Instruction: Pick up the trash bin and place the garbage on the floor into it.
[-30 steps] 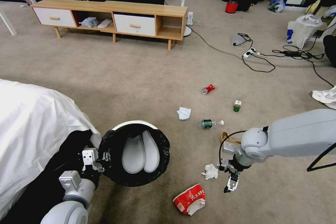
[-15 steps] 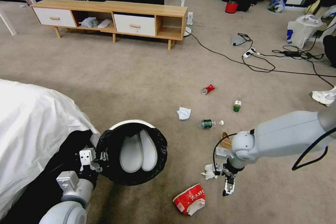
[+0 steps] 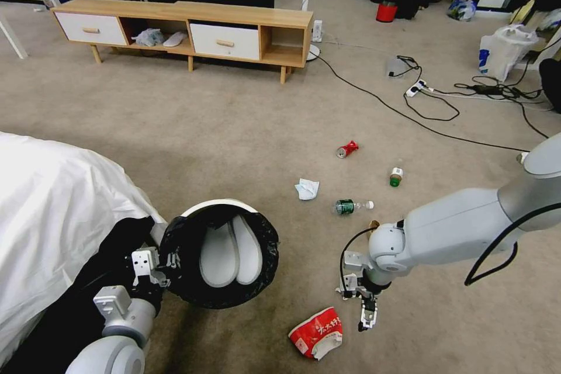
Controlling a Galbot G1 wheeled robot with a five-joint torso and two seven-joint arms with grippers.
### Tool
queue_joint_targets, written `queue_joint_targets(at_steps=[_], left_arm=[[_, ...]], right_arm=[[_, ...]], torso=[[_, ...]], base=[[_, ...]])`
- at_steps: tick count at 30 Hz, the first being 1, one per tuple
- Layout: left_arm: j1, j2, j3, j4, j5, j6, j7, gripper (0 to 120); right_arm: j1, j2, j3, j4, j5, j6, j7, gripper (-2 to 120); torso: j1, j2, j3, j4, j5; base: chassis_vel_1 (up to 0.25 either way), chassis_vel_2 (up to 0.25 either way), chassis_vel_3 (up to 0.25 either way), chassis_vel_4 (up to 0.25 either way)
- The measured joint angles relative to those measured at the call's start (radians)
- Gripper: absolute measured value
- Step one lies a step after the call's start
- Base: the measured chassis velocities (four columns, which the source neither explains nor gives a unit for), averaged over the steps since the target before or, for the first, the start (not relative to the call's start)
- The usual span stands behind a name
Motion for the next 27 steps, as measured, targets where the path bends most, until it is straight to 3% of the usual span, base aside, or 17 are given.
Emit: queue_joint_targets(at_steps=[27], left_arm=[[-0.022, 0.009, 0.005, 0.033, -0.011, 0.001, -0.002, 1]], right_arm=[[-0.105, -0.096, 0.035, -0.079, 0.005, 0.011, -0.004, 100]], torso=[[0.000, 0.000, 0.000, 0.0000, 0.0001]], base=[[0.000, 0.000, 0.000, 0.000]])
